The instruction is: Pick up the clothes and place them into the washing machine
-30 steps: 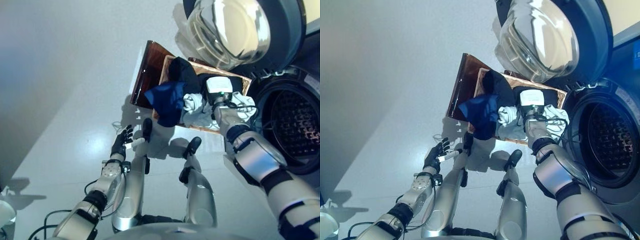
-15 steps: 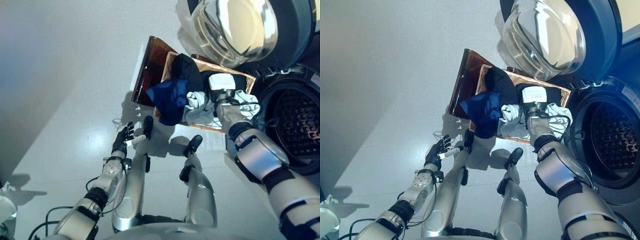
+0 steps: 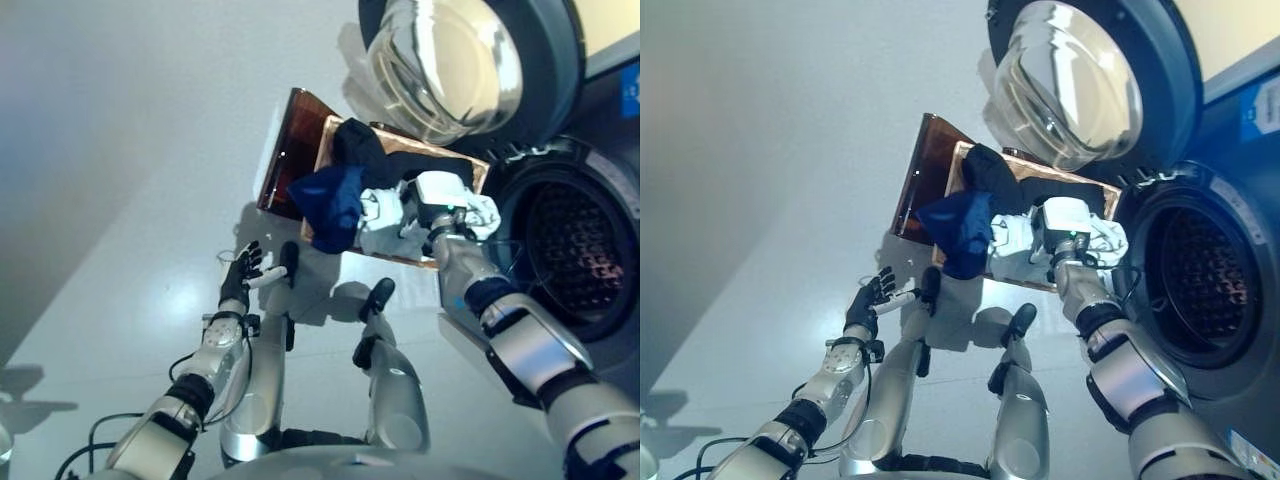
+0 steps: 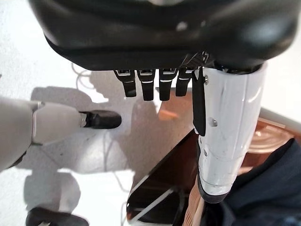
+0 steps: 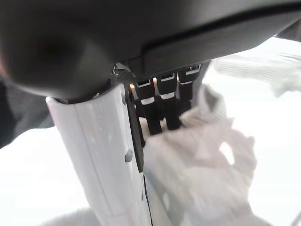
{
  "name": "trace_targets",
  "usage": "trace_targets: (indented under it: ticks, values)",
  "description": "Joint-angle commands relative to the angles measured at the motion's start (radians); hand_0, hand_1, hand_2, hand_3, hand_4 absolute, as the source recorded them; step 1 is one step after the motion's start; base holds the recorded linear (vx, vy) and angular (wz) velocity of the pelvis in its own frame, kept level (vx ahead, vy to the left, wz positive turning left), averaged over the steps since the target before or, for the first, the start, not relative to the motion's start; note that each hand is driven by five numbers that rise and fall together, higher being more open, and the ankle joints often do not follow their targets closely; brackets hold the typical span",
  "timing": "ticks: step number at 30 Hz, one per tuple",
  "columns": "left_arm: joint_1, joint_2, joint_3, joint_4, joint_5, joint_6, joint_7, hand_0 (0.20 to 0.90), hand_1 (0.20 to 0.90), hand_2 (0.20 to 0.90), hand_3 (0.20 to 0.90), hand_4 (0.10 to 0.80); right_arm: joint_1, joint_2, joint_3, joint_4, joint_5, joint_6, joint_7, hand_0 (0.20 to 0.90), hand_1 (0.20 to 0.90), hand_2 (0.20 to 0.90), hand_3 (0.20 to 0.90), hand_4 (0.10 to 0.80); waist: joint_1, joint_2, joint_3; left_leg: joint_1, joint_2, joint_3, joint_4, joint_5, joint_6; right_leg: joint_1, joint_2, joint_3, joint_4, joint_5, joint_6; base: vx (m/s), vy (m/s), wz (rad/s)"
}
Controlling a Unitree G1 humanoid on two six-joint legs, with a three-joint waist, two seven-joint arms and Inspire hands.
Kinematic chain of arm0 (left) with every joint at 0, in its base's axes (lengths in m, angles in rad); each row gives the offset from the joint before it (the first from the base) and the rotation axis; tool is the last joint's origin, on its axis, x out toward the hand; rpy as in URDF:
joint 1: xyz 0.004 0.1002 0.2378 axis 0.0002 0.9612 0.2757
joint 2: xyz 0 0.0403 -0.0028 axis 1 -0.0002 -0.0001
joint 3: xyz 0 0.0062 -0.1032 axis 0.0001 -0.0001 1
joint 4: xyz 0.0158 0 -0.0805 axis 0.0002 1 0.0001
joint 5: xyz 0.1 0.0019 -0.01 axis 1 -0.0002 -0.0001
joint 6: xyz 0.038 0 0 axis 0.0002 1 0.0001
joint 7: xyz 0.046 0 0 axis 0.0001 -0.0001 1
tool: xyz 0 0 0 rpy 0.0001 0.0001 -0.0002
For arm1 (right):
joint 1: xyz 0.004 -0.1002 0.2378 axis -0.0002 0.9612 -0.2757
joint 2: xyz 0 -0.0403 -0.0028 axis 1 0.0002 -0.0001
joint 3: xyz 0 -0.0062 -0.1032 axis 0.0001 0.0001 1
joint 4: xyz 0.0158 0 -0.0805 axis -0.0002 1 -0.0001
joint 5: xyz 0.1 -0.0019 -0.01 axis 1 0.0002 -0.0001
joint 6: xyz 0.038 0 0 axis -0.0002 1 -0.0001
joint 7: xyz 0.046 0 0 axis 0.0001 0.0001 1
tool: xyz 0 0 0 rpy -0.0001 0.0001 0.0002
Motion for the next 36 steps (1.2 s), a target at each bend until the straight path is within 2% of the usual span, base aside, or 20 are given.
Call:
trace_targets:
  ticks: [1,13,22,36]
  values:
    - [0.046,-0.005,0.019,0.016,0.034,-0.045,0.011,0.9,0.9,0.9,0.9,0.8,-0.004,-0.089,-0.026,0.023,0.037,0.005,-0.052,0.9,0.9,0.9,0.9,0.8,-0.006,-0.029,-0.026,0.008,0.027,-0.007,-0.014,-0.02,-0.093,-0.007,-0.062,0.031,0.029,0.081,0.036,0.01,-0.005,-0.03]
    - [0.045,-0.011,0.029,0.056,0.055,-0.056,0.037,0.9,0.9,0.9,0.9,0.8,0.116,-0.002,-0.053,0.027,0.025,-0.004,-0.106,0.9,0.9,0.9,0.9,0.8,-0.02,-0.034,-0.053,0.056,0.029,0.012,-0.014,-0.035,-0.085,0.02,-0.063,0.043,0.045,0.064,0.036,0.015,0.004,-0.07]
    - [0.054,-0.013,0.044,0.101,0.074,-0.051,0.049,0.9,0.9,0.9,0.9,0.8,0.15,-0.034,-0.098,-0.053,0.044,-0.009,-0.149,0.9,0.9,0.9,0.9,0.8,-0.031,-0.054,-0.072,0.083,0.036,0.026,-0.014,-0.047,-0.083,0.037,-0.061,0.049,0.045,0.066,0.039,0.003,-0.002,0.0]
    - [0.065,-0.016,0.08,0.19,0.104,-0.039,0.047,0.9,0.9,0.9,0.9,0.8,0.179,-0.06,-0.13,-0.108,0.067,-0.027,-0.143,0.9,0.9,0.9,0.9,0.8,-0.038,-0.088,-0.121,0.137,0.033,0.042,-0.014,-0.071,-0.074,0.075,-0.062,0.066,0.049,0.064,0.044,0.011,-0.002,-0.03]
